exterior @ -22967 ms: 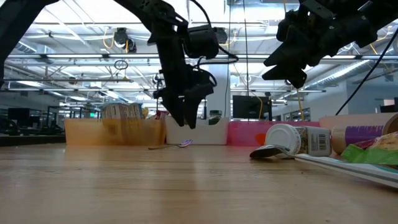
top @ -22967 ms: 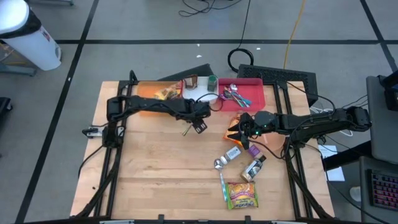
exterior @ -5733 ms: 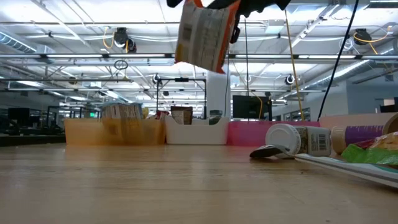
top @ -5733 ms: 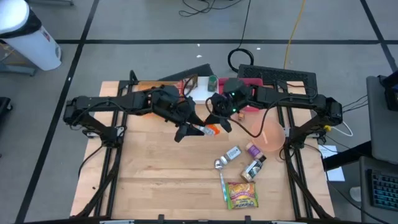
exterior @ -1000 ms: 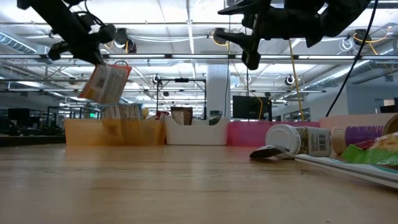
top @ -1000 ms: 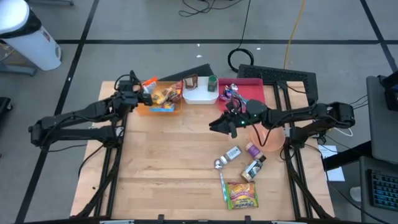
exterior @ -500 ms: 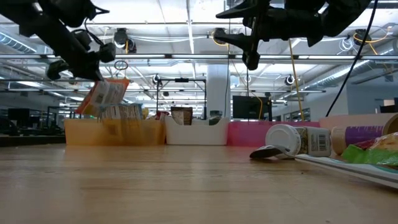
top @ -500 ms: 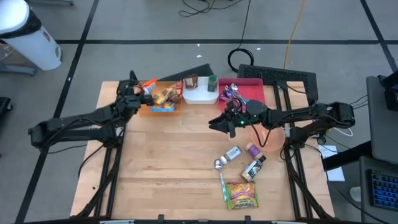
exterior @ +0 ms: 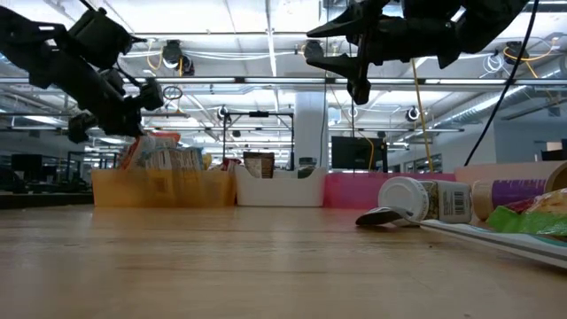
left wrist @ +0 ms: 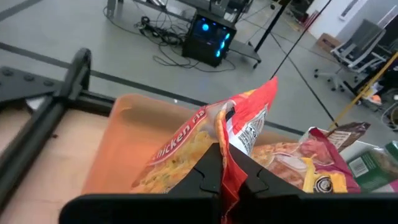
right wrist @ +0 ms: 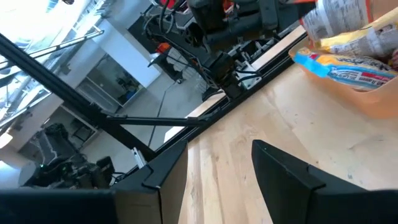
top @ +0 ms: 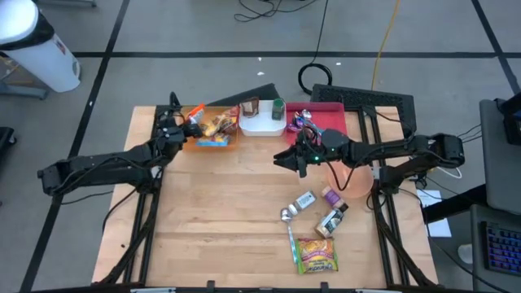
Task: Pick & Place Food Item
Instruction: Put the orange noodle pack into the orange bin
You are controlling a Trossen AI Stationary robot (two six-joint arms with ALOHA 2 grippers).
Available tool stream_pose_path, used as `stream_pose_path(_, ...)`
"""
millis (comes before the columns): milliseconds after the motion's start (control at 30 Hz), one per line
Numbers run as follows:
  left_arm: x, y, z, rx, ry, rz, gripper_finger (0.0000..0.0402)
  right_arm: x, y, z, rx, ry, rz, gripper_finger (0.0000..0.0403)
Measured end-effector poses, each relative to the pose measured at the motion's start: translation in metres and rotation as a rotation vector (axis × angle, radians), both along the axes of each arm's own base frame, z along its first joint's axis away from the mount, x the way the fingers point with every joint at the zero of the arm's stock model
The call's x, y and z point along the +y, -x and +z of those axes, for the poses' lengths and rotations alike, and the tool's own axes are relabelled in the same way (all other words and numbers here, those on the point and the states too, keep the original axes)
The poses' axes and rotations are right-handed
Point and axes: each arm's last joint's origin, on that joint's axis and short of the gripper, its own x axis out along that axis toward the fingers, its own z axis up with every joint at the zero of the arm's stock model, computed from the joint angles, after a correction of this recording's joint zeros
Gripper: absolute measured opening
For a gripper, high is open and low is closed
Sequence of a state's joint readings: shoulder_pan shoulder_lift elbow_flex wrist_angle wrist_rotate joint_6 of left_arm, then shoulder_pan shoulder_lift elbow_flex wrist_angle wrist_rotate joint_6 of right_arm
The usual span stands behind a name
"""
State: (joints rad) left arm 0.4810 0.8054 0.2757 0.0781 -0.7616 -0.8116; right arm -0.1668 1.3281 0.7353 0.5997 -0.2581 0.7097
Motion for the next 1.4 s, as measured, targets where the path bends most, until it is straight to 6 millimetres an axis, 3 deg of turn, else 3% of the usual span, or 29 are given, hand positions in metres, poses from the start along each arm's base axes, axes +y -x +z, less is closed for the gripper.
stream_pose_path(267,0.013,-0.017,-0.014,0.015,0.027,-0.075,0.0009,-0.008,0.001,-0.001,0.005,0.006,-0.029,0.0171)
stream_pose_path(567,0.017,-0.021,-0.027,0.037,0.081,-0.054,0.0007,-0.009,0.002,-0.002,0.019,0.011,-0.029,0.0171)
stream_pose_path(1000,0.024,-0.018,-0.028,0.027,0.121,-0.107,0.0070,-0.009,0.002,-0.002,0.020,0.012,-0.025,0.0171)
stream_pose_path(1400,0.039,-0.017,-0.017,-0.093,0.183,-0.337,0.0198,-0.008,0.001,-0.002,0.019,0.011,-0.020,0.0171)
